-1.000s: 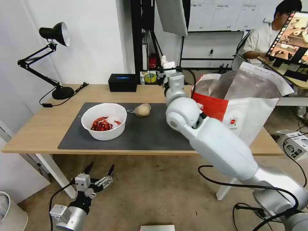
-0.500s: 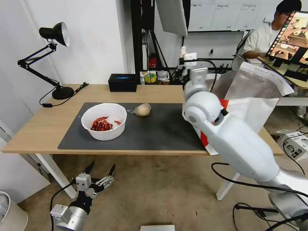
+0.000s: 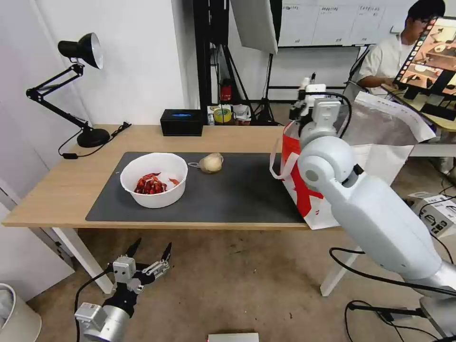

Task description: Pick up the trash from the table and place it into the takeout bag.

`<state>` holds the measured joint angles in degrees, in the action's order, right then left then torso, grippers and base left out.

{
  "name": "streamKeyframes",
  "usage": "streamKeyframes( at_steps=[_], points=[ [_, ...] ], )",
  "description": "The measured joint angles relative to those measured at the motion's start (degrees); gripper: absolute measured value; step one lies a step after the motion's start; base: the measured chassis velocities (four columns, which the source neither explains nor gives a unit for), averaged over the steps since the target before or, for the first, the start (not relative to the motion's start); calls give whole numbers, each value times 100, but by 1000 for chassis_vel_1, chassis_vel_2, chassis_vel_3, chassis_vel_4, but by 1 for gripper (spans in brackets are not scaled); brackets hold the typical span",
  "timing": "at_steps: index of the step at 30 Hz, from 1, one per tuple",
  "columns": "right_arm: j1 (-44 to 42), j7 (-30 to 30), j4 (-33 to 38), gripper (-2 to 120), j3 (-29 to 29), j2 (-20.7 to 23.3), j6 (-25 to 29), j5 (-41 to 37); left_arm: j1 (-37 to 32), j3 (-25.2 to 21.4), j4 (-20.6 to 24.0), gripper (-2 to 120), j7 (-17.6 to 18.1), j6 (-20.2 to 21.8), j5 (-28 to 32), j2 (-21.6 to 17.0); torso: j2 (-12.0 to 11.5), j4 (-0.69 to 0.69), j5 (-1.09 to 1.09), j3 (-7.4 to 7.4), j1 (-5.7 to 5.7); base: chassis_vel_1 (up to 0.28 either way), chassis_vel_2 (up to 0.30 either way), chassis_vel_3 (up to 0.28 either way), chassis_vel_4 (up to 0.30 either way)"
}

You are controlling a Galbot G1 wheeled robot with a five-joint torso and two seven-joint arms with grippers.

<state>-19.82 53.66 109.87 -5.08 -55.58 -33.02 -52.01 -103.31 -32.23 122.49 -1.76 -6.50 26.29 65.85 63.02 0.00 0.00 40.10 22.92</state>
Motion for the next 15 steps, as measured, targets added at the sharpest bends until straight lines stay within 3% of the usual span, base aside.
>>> streamKeyframes(
  at_steps=[15],
  points=[
    [-434, 69, 189, 0, 322, 254, 32, -248, -13, 37, 48, 100, 0, 6, -43, 26, 0, 0, 1, 0, 0, 0, 0, 0, 0]
  ],
)
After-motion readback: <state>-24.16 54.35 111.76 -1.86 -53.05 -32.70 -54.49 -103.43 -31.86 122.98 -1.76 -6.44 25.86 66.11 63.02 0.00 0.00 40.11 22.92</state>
